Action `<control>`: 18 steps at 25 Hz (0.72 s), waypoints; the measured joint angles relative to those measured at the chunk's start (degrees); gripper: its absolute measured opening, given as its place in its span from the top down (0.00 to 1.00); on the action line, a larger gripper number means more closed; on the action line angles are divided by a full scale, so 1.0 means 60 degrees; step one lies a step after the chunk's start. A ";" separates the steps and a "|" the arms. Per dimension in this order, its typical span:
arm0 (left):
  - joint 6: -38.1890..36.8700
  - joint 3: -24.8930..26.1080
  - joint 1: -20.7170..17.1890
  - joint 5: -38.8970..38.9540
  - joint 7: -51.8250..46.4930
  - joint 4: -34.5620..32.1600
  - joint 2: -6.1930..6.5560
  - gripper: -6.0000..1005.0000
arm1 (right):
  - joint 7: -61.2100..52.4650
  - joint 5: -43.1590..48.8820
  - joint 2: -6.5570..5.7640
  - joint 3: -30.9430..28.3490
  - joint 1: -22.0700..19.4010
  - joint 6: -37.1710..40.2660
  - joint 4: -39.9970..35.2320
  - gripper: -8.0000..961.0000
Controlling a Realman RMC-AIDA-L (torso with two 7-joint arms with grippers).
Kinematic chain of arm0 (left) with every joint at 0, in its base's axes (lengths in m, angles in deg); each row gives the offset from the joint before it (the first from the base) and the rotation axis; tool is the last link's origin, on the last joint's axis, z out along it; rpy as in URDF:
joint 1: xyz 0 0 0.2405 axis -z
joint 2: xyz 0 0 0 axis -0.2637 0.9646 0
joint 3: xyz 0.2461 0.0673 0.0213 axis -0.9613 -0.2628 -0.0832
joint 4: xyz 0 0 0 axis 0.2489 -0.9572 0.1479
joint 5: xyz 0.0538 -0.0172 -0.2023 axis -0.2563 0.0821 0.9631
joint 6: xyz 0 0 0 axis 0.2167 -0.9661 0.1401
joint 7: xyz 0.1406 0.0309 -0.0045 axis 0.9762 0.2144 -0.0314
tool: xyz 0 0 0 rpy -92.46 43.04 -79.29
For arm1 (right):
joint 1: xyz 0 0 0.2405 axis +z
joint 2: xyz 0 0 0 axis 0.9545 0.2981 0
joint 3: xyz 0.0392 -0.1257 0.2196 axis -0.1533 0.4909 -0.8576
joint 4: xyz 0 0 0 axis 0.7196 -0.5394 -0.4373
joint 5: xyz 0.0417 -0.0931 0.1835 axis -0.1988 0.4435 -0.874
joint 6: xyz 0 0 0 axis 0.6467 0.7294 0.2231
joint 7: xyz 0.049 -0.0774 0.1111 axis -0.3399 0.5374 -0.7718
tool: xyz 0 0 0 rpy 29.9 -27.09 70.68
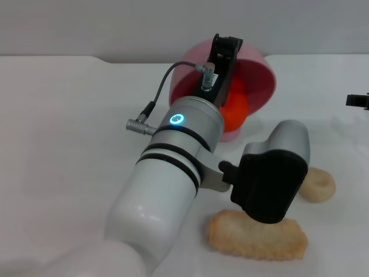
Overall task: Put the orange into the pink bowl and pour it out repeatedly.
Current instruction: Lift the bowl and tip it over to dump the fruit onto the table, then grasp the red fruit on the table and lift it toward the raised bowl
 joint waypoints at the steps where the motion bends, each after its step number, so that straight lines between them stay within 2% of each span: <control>1: -0.0001 -0.0024 -0.0015 -0.0120 -0.0033 0.0028 -0.0001 0.95 | 0.0001 0.0004 0.0000 -0.0001 0.0021 -0.0004 0.0014 0.42; 8: 0.0033 -0.0416 -0.0140 -0.1578 -0.0002 0.0697 -0.0009 0.95 | 0.0018 0.0006 0.0000 -0.0003 0.0136 -0.0016 0.0029 0.42; 13: 0.0003 -0.0388 -0.0145 -0.1857 -0.0071 0.0779 -0.0014 0.95 | 0.0022 0.0035 -0.0001 -0.0003 0.0301 -0.0115 0.0058 0.42; 18: -0.0028 0.0194 -0.0089 -0.1585 -0.2079 0.0470 -0.0020 0.95 | 0.0104 0.0000 0.0000 0.0008 0.0412 -0.0123 0.0190 0.42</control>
